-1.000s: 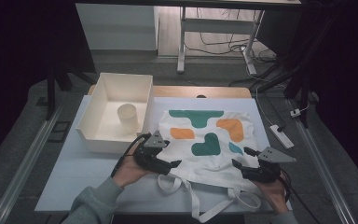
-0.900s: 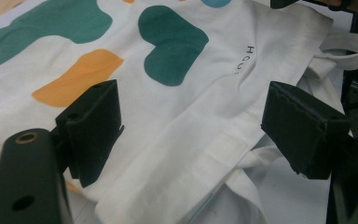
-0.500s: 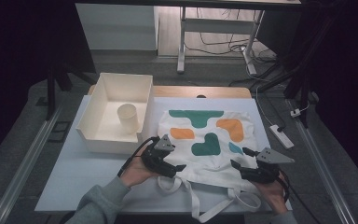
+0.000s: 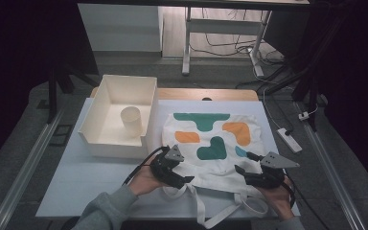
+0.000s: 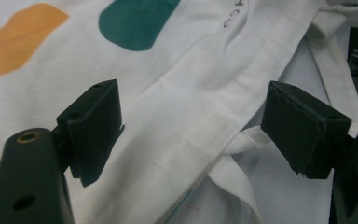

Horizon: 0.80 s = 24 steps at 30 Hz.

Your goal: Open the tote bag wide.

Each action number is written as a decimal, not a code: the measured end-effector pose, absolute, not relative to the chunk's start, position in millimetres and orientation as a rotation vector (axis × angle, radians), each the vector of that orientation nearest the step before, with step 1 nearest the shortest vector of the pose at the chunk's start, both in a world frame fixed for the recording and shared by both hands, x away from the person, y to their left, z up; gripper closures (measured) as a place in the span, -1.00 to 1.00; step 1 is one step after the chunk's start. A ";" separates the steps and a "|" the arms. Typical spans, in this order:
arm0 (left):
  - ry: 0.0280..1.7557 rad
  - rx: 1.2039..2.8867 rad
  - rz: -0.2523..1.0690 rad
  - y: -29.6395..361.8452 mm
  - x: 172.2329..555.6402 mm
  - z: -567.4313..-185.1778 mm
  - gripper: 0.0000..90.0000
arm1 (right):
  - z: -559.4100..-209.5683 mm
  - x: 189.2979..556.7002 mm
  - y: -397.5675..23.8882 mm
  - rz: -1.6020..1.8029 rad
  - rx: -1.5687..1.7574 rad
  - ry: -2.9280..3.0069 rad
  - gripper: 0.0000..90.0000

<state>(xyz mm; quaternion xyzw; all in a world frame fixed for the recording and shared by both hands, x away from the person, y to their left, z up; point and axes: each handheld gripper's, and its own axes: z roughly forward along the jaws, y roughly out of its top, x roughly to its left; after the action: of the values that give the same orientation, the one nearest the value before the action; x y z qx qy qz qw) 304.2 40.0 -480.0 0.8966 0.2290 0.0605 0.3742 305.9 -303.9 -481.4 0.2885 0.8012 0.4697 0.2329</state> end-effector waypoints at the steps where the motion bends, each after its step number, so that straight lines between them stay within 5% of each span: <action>1: 0.581 2.306 0.152 38.5 303.7 -481.6 -0.54 | -481.5 305.9 -303.8 1.290 0.791 2.201 -0.32; 24: 0.218 2.407 -0.019 2.4 256.8 -482.3 -0.48 | -482.5 305.6 -303.6 1.283 0.791 2.208 -0.31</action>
<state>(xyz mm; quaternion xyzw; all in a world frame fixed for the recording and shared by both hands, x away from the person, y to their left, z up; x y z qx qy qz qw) 256.8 2.4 -482.3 0.9313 0.0842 -0.0073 0.3543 305.6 -303.6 -482.5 0.2878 0.8033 0.4670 0.2320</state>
